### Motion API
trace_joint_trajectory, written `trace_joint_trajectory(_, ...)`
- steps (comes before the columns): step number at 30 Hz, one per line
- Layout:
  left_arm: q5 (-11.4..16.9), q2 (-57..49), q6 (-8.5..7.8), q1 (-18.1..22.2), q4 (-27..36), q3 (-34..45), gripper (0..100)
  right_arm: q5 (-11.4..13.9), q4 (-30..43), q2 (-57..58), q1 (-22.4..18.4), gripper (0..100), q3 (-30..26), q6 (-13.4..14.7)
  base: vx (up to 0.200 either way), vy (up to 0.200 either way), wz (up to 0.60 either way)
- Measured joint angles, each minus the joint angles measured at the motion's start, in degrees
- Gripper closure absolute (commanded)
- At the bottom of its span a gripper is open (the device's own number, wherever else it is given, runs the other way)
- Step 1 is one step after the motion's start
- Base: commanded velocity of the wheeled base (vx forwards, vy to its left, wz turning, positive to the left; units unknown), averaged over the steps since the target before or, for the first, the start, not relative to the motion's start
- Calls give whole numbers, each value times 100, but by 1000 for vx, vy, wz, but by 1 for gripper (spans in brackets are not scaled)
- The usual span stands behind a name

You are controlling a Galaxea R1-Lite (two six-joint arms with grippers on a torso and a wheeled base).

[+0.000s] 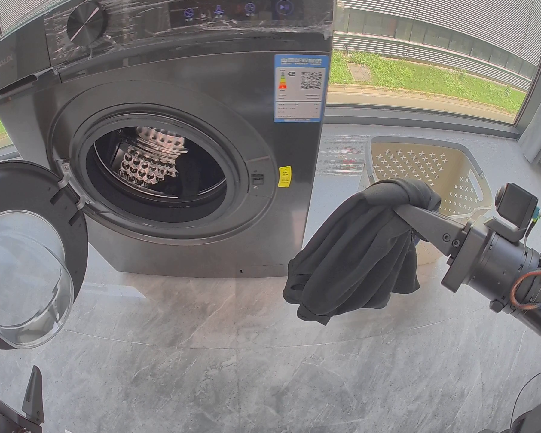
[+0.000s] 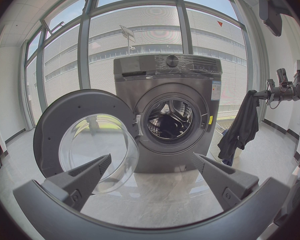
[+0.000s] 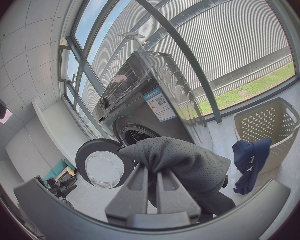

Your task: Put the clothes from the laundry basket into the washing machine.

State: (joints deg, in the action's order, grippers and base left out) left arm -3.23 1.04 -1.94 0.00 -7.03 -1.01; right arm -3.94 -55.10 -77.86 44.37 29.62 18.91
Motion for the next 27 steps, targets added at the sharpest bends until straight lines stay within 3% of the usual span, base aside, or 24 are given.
trace_joint_trajectory(3, 9, 0, -17, -2, 4, 0, 0, 0, 1, 5, -2, 100, 6, 2, 0, 200, 0)
trace_joint_trajectory(18, -21, 0, -35, 0, 143, 0, 0, 0, 4, 9, -9, 100, -22, 0, 0, 0, 0)
trace_joint_trajectory(27, 0, 0, -29, 0, 263, 0, 0, -2, 6, 2, -30, 100, -35, -9, -200, 0, 0)
